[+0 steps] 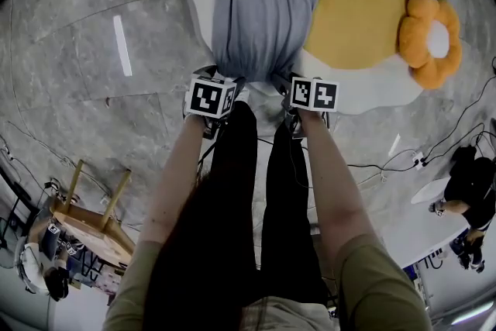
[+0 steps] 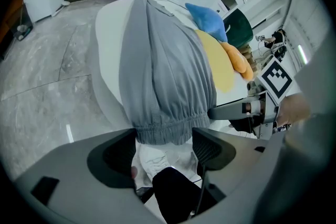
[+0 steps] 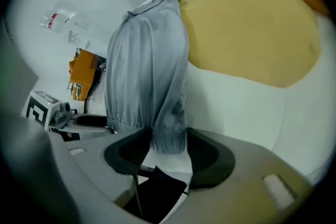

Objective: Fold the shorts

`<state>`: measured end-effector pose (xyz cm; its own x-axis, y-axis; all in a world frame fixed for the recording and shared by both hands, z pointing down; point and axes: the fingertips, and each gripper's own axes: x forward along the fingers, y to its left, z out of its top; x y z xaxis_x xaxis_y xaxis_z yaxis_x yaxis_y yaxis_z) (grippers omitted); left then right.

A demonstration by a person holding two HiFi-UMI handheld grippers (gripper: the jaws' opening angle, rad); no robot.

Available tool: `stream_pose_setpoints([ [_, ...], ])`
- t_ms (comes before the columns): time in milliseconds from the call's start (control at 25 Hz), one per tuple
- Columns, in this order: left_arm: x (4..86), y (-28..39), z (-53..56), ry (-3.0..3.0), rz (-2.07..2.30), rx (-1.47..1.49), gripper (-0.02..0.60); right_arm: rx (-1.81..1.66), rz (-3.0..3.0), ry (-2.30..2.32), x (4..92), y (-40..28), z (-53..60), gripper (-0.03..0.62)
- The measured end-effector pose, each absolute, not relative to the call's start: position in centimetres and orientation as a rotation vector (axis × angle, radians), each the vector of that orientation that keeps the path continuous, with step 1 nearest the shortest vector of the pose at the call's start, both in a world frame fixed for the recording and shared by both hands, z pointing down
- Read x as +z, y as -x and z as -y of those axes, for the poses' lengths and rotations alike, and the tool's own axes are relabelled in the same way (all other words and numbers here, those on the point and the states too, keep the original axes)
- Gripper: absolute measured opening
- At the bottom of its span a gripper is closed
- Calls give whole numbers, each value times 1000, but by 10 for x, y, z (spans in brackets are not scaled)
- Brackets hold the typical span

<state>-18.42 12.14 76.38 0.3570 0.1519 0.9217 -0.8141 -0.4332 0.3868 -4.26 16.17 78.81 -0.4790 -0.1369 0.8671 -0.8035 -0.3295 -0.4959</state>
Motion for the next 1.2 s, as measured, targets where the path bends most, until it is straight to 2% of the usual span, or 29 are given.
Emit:
stream_pose_setpoints([
  [200, 772, 176, -134, -1659, 566, 1278, 336, 1770, 1438, -1192, 789, 38, -166, 95],
  [320, 776, 172, -136, -1653, 584, 1271, 336, 1727, 1490, -1148, 785, 41, -166, 51],
  [480, 783, 168, -139, -1668, 615, 1259, 334, 1658, 1627, -1092, 776, 44, -168, 37],
  [680, 788, 167, -139, -1740, 657, 1256, 274, 1600, 1793, -1055, 763, 47, -168, 34],
  [760, 787, 167, -141, -1749, 668, 1247, 232, 1611, 1816, -1054, 760, 49, -167, 34],
  [840, 781, 163, -143, -1750, 664, 1244, 149, 1625, 1824, -1056, 757, 49, -166, 32],
  [920, 774, 160, -146, -1735, 654, 1221, 96, 1649, 1818, -1061, 753, 50, -165, 32],
  [1200, 742, 156, -164, -1704, 605, 1167, 74, 1734, 1797, -1023, 732, 45, -178, 29],
])
